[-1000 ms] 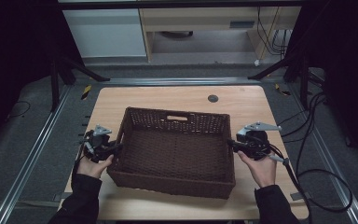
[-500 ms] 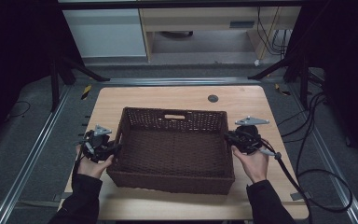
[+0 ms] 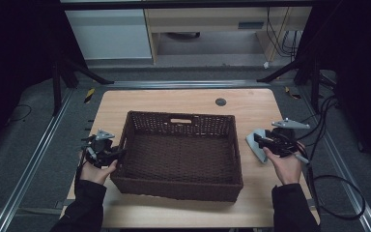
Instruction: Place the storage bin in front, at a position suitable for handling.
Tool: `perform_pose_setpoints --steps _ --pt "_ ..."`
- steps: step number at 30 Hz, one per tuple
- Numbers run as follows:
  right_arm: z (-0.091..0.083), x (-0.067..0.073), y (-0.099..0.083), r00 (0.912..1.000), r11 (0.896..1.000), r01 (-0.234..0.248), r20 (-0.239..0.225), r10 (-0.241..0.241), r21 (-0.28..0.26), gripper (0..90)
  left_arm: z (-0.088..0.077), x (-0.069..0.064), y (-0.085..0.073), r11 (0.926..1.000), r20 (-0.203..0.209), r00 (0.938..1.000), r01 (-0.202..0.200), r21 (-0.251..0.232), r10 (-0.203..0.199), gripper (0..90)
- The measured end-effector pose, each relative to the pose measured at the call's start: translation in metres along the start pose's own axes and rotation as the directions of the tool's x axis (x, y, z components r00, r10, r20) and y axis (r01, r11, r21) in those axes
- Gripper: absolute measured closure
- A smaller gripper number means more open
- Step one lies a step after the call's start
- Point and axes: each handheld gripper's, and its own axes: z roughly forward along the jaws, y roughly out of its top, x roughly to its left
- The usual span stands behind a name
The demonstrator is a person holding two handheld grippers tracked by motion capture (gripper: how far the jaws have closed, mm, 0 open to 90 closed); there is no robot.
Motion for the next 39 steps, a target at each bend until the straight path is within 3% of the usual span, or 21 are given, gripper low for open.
perform_pose_setpoints --steps 4,10,11,13,14,15,16,21,25,27,30,39 --pt "0.013 -0.012 -0.012 0.9996 0.999 -0.019 0.022 0.018 0.037 48.9 0.0 0.0 0.0 1.0 0.002 1.0 0.001 0.002 -0.001 69.8" --pt "0.028 -0.018 -0.023 0.9985 0.997 -0.038 0.041 0.035 0.069 48.1 0.001 0.002 0.001 1.0 0.004 1.0 -0.002 0.0 0.002 69.7" --pt "0.038 -0.02 -0.028 0.9977 0.995 -0.031 0.063 0.026 0.09 50.9 0.001 0.002 0.001 1.0 0.003 1.0 -0.002 0.0 0.002 69.8" --pt "0.042 -0.02 -0.031 0.9979 0.995 -0.034 0.058 0.028 0.098 53.3 0.001 0.001 0.001 1.0 0.001 1.0 -0.004 0.0 0.004 69.8" --pt "0.048 -0.019 -0.034 0.9974 0.993 -0.025 0.07 0.017 0.118 60.1 0.001 0.001 0.001 1.0 0.001 1.0 -0.005 0.001 0.005 69.8" --pt "0.048 -0.019 -0.034 0.9974 0.993 -0.025 0.07 0.017 0.118 60.1 0.001 0.001 0.001 1.0 0.006 1.0 -0.002 0.0 0.002 69.8" --pt "0.05 -0.017 -0.036 0.9961 0.991 -0.002 0.088 -0.009 0.136 67.9 0.001 0.001 0.001 1.0 0.006 1.0 -0.003 0.0 0.003 69.8" --pt "0.047 -0.016 -0.042 0.9974 0.989 0.003 0.071 -0.014 0.147 81.7 0.001 0.002 0.001 1.0 0.004 1.0 -0.005 -0.001 0.005 69.8" --pt "0.04 -0.015 -0.049 0.9979 0.989 0.012 0.061 -0.021 0.149 82.8 0.001 0.002 0.001 1.0 0.005 1.0 -0.005 -0.001 0.005 69.8" --pt "0.029 -0.02 -0.058 0.9986 0.99 -0.033 0.045 0.027 0.139 83.0 0.001 0.002 0.001 1.0 0.008 1.0 -0.002 -0.002 0.002 69.8" --pt "0.026 -0.022 -0.062 0.9972 0.987 -0.07 0.037 0.065 0.142 82.9 0.0 0.003 0.0 1.0 0.014 0.9999 0.007 0.0 -0.007 69.9" --pt "0.021 -0.015 -0.068 0.998 0.983 -0.048 0.05 0.04 0.176 80.8 -0.005 0.015 -0.003 0.9998 0.006 0.9998 0.021 0.008 -0.021 70.7"
